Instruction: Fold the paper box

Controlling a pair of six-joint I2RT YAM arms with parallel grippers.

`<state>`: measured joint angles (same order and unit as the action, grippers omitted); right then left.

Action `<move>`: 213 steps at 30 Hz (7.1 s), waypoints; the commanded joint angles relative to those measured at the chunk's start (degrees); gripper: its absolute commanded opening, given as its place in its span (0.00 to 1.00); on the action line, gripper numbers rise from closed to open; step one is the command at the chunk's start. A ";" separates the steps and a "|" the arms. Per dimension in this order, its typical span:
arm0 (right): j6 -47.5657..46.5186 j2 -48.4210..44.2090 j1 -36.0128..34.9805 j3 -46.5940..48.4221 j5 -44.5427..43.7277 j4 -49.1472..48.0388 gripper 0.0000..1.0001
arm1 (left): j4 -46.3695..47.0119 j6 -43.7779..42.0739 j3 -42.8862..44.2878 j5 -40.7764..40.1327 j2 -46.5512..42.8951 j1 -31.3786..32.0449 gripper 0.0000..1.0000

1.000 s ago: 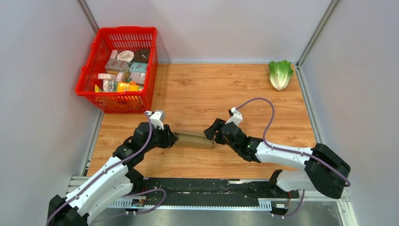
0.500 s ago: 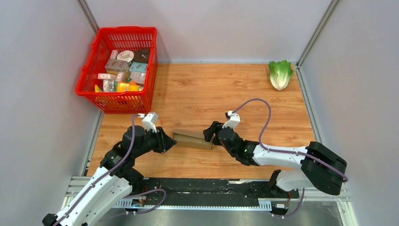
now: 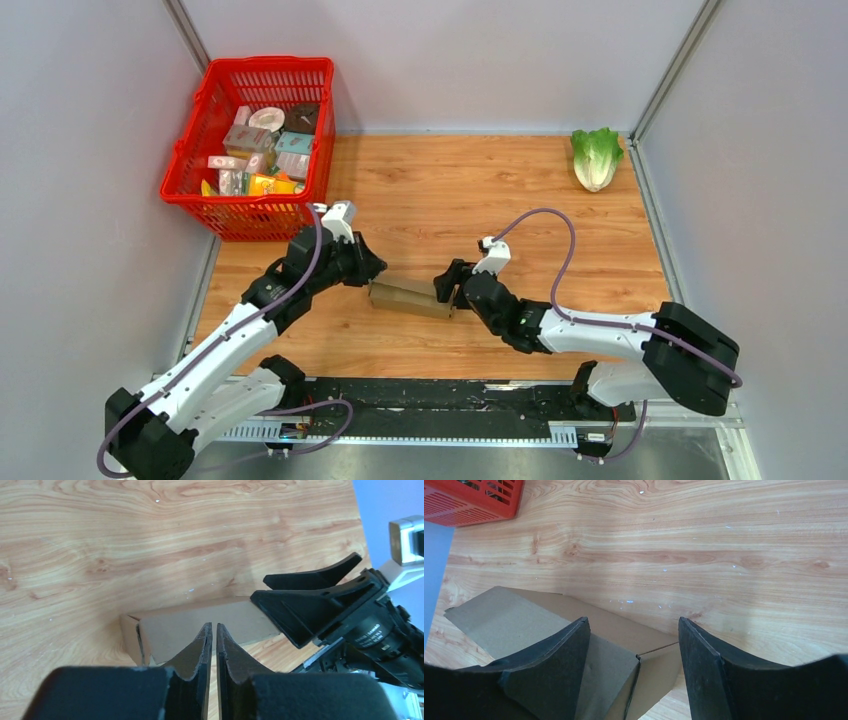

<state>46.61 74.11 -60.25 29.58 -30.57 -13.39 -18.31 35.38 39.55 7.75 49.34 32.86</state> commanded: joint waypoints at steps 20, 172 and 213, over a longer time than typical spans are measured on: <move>-6.53 -6.51 0.84 9.44 -0.90 20.77 0.72 | 5.03 -1.63 -12.65 -2.92 -3.73 -0.17 0.09; -21.30 -11.26 22.54 4.17 35.14 14.70 0.98 | -35.48 -0.66 6.86 -39.30 29.50 18.21 0.48; -32.97 -39.72 22.81 41.40 1.14 53.64 1.00 | -21.24 -20.31 45.90 -12.77 -5.58 5.37 0.62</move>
<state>20.60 40.80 -37.71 58.46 -18.87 34.04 -41.93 25.52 73.76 -12.69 39.72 38.22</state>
